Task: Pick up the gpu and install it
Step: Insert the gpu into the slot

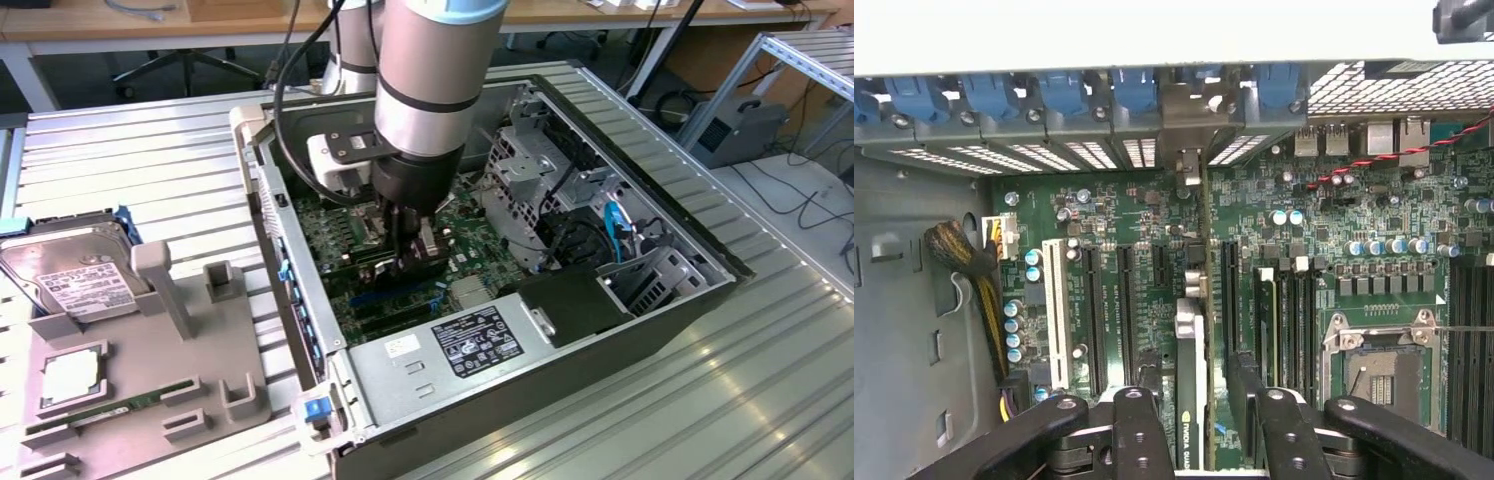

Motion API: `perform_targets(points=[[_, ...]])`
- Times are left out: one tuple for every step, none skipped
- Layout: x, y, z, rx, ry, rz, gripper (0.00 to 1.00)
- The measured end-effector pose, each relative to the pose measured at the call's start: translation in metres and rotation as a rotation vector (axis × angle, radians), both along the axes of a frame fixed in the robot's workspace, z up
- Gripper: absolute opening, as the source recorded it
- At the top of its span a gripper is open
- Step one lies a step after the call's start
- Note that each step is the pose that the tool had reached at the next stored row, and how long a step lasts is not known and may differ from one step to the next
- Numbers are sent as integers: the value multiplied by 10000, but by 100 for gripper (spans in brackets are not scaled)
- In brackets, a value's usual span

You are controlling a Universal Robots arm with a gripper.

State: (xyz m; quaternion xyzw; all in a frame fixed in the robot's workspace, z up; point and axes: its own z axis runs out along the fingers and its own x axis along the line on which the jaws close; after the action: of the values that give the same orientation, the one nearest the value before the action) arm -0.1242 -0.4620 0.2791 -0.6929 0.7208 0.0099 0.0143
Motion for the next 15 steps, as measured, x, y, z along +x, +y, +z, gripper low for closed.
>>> perform_targets(points=[[0,10,-15,3,-1,0,40],[-1,20,-39,5,-3,0,40],[0,25,-51,4,-2,0,40],[0,28,-60,4,-2,1,40],[-1,29,-67,0,0,0,40],[-1,29,-69,3,-1,0,40],[-1,29,-69,3,-1,-1,40],[-1,29,-69,2,-1,0,40],[-1,29,-69,3,-1,0,40],[-1,29,-69,3,-1,0,40],[-1,29,-69,2,-1,0,39],[-1,29,-69,2,-1,0,32],[-1,29,-69,2,-1,0,32],[-1,29,-69,2,-1,0,27],[-1,29,-69,2,-1,0,27]])
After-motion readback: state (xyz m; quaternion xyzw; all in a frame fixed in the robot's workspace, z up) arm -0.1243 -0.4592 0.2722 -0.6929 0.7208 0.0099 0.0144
